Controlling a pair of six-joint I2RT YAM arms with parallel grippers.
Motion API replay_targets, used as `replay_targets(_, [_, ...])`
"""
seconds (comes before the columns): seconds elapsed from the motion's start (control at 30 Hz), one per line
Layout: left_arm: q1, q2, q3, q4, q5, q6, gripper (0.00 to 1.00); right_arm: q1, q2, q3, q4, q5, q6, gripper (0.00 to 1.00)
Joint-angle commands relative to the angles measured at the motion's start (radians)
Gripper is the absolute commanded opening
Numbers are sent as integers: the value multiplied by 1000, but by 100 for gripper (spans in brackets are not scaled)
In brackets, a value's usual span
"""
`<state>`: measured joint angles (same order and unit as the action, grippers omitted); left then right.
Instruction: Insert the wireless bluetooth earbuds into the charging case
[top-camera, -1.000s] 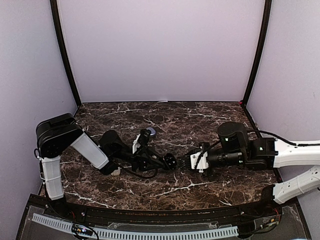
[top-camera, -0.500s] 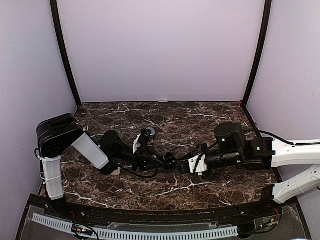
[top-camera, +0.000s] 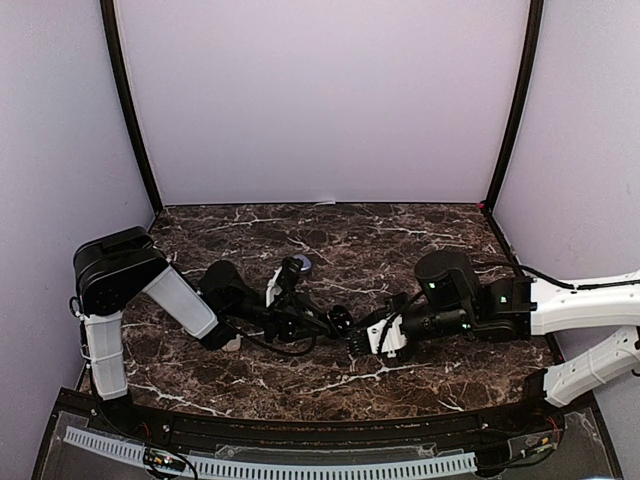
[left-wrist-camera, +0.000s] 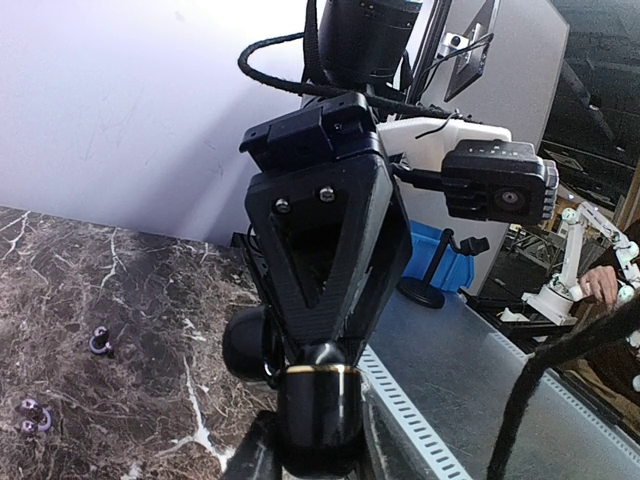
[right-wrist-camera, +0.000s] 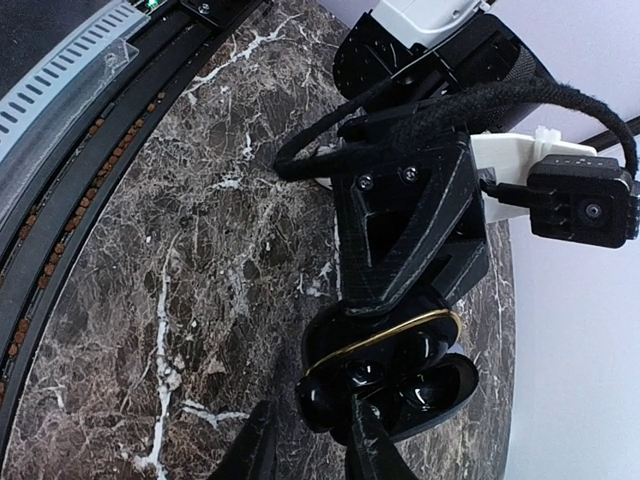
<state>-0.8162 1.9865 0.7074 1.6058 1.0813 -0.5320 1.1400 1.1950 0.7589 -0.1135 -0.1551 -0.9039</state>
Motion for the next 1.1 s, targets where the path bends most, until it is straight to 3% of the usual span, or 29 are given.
replay_targets(0.0, [3, -1, 9, 227, -1, -1, 0, 6, 8, 9, 51, -3, 20, 23])
replay_targets(0.53, [3, 4, 6, 226, -9, 32, 0, 10, 29, 3, 77, 55, 273, 11])
replay_targets(1.07, [3, 0, -4, 226, -35, 63, 0, 12, 47, 51, 81, 99, 590, 9])
